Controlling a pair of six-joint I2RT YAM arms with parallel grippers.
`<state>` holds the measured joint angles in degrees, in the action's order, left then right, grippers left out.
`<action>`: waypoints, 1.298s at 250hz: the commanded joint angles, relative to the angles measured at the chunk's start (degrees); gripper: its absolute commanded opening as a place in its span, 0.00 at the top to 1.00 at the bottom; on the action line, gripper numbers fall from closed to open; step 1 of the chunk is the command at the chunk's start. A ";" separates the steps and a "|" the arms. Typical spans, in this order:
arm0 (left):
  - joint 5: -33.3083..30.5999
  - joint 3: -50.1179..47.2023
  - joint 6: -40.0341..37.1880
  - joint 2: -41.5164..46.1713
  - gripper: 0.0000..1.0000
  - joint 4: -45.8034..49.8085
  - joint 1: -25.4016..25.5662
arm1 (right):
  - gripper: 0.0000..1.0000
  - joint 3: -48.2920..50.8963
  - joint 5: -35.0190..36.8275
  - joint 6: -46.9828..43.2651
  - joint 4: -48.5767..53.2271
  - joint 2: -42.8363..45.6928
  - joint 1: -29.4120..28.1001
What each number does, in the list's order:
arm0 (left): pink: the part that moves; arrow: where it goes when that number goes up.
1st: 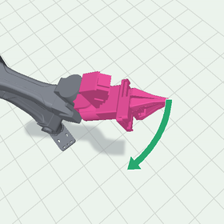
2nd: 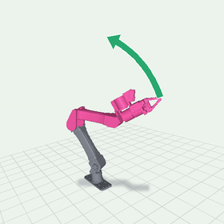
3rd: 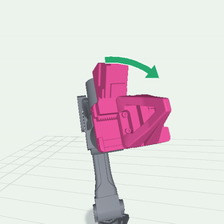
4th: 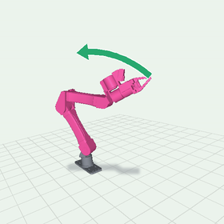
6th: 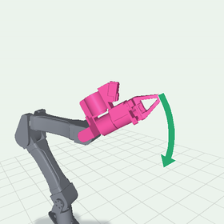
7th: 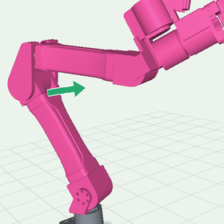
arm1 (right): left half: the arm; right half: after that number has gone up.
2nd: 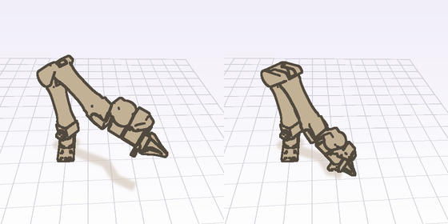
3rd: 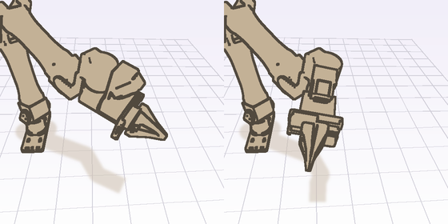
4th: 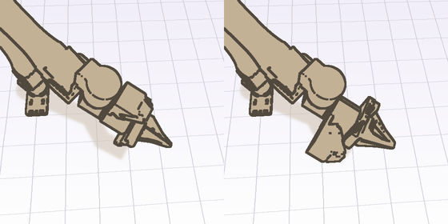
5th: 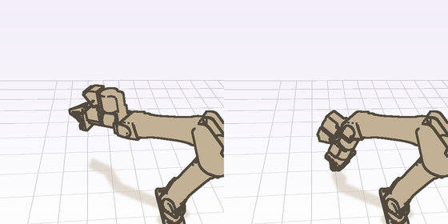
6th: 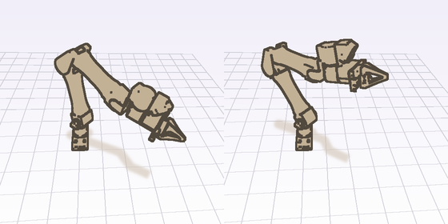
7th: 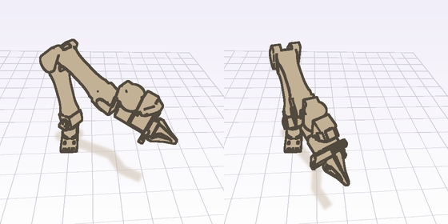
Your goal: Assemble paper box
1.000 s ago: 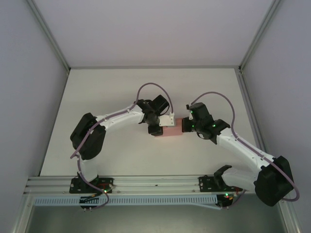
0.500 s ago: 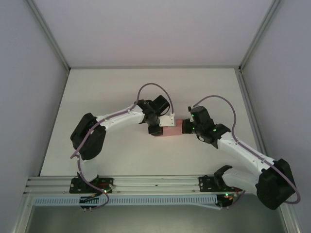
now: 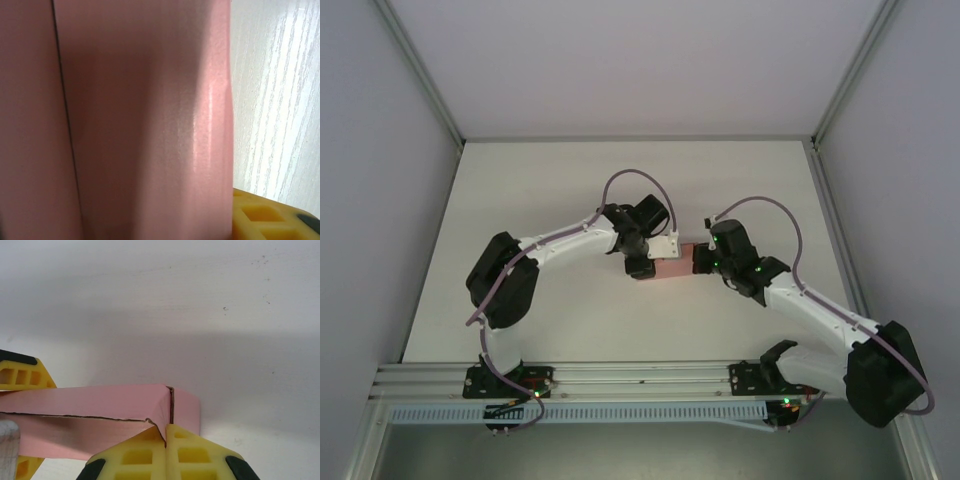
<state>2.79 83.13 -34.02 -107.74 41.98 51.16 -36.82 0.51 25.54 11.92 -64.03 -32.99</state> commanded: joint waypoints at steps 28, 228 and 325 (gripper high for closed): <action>0.51 3.81 0.18 1.48 0.24 -0.93 0.59 | 1.00 -2.12 1.58 1.58 12.92 -3.10 -0.56; -5.95 -17.12 36.64 26.41 0.15 -13.67 -4.69 | 1.00 -9.32 2.83 7.32 16.20 -6.50 -4.06; -1.71 -14.65 33.49 19.42 0.57 -13.09 -7.18 | 1.00 -9.57 2.22 7.16 15.59 -7.07 -4.45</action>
<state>-1.67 66.98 -0.54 -86.50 29.15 45.19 -46.35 3.05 31.79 23.29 -69.82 -36.80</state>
